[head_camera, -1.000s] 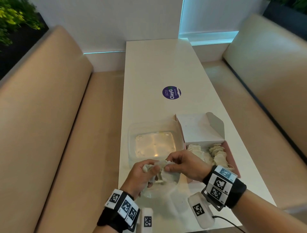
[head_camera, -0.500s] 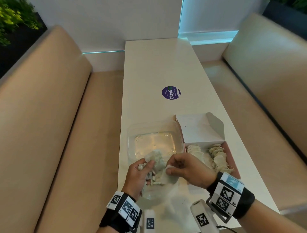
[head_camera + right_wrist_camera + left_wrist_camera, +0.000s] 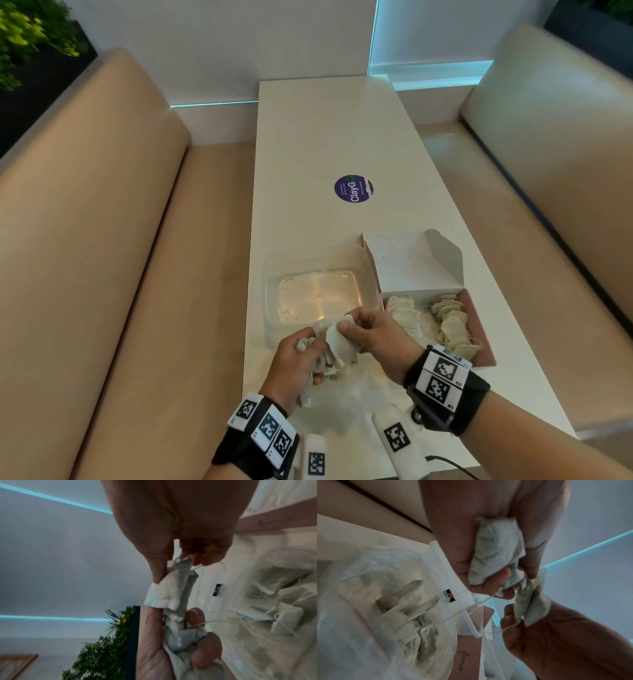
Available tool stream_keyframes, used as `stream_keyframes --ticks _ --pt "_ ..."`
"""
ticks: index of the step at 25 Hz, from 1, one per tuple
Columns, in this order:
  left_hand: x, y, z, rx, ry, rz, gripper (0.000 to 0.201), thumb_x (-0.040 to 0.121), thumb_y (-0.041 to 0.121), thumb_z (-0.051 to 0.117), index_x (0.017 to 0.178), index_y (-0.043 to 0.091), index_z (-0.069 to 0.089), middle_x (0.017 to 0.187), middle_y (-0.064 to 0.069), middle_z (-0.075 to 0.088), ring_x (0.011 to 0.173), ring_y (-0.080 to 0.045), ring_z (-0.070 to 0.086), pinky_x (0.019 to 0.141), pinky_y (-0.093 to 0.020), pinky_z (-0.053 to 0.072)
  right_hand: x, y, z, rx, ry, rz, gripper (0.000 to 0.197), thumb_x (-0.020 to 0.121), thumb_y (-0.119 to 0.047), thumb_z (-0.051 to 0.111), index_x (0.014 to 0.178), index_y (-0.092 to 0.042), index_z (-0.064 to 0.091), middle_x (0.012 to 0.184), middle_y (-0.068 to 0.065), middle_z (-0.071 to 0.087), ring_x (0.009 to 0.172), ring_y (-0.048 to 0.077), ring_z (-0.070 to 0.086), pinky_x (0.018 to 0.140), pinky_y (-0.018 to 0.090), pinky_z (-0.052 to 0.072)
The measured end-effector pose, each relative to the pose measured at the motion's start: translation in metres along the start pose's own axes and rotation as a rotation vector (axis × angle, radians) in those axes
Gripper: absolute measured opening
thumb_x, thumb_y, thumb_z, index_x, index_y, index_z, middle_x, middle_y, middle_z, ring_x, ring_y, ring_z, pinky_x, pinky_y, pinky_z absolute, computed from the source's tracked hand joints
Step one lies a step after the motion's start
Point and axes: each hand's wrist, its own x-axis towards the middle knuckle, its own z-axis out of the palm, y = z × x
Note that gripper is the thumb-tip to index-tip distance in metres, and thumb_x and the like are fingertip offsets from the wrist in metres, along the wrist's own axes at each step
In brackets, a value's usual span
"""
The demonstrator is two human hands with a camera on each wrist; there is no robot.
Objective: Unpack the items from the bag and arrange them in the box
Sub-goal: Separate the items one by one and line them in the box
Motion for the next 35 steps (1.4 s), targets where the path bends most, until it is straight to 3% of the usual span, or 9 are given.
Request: stream_keyframes --ticks 2,5,10,14,16,20,24,29,35 --pt "0.000 0.003 -0.003 -0.145 0.054 -0.074 0.024 0.086 0.034 0.060 0.084 0.012 0.068 0.066 -0.012 0.056 0.053 -0.020 0.045 0.038 -0.021 0.036 0.001 -0.002 -0.004 0.102 -0.023 0.004 0.011 0.089 -0.013 0.058 0.088 -0.003 0.056 0.083 0.015 0.056 0.074 0.022 0.053 0.070 0.031 0.047" --pt "0.002 0.011 -0.007 -0.563 0.131 -0.189 0.029 0.092 0.041 0.052 0.087 0.015 0.064 0.064 -0.009 0.057 0.047 -0.016 0.047 0.040 -0.020 0.041 -0.007 -0.014 -0.013 0.216 -0.059 -0.065 0.016 0.081 -0.017 0.062 0.088 -0.004 0.057 0.081 0.013 0.059 0.073 0.020 0.057 0.068 0.029 0.050" --pt "0.014 0.012 -0.014 -0.774 0.216 -0.166 0.022 0.090 0.038 0.052 0.091 0.019 0.063 0.077 -0.007 0.058 0.054 -0.015 0.052 0.060 -0.025 0.041 -0.025 -0.021 0.000 -0.474 -0.349 -0.231 0.027 0.080 -0.014 0.071 0.103 -0.025 0.064 0.072 -0.011 0.053 0.064 -0.001 0.049 0.066 0.015 0.045" --pt "0.015 0.017 -0.007 -0.834 0.228 -0.203 0.022 0.092 0.034 0.051 0.094 0.016 0.064 0.075 -0.011 0.064 0.065 -0.018 0.055 0.066 -0.027 0.047 -0.019 -0.006 0.013 -0.875 -0.377 -0.463 0.051 0.084 -0.018 0.068 0.130 -0.030 0.051 0.092 -0.007 0.063 0.079 0.000 0.056 0.077 0.003 0.040" --pt "0.011 0.020 -0.004 -0.851 0.204 -0.221 0.024 0.092 0.034 0.050 0.094 0.014 0.064 0.077 -0.012 0.065 0.069 -0.020 0.058 0.061 -0.028 0.054 -0.016 0.001 0.014 -0.964 -0.331 -0.589 0.048 0.085 -0.016 0.066 0.129 -0.027 0.053 0.108 0.001 0.066 0.089 0.009 0.061 0.079 0.007 0.040" --pt "0.006 0.022 0.001 -0.817 0.158 -0.240 0.024 0.089 0.034 0.052 0.095 0.014 0.065 0.078 -0.012 0.064 0.075 -0.024 0.060 0.071 -0.037 0.050 -0.008 0.014 0.015 -0.937 -0.242 -0.787 0.025 0.081 -0.016 0.065 0.106 -0.016 0.068 0.094 0.005 0.068 0.080 0.016 0.063 0.075 0.013 0.043" --pt "0.008 0.022 -0.010 -0.667 0.232 -0.137 0.010 0.087 0.019 0.053 0.087 0.013 0.061 0.075 -0.010 0.060 0.067 -0.021 0.058 0.061 -0.031 0.050 -0.003 0.007 0.004 -0.594 -0.167 -0.462 0.016 0.082 -0.009 0.066 0.096 -0.017 0.069 0.085 -0.014 0.064 0.076 -0.005 0.057 0.076 0.016 0.048" --pt "0.011 0.020 -0.024 -0.448 0.262 -0.120 0.007 0.085 0.009 0.051 0.081 0.011 0.056 0.067 -0.005 0.047 0.051 -0.014 0.045 0.044 -0.023 0.040 0.003 -0.004 -0.010 0.318 -0.288 -0.063 0.042 0.064 -0.013 0.082 0.097 0.002 0.061 0.086 0.009 0.069 0.076 0.018 0.066 0.070 0.030 0.054" --pt "0.001 0.024 0.007 -0.200 -0.042 0.014 0.032 0.086 0.026 0.059 0.102 0.001 0.068 0.085 -0.019 0.069 0.068 -0.023 0.066 0.053 -0.028 0.051 0.009 0.008 -0.008 0.534 -0.351 0.088 0.072 0.064 -0.013 0.084 0.121 0.010 0.047 0.102 0.020 0.064 0.088 0.027 0.066 0.080 0.037 0.056"
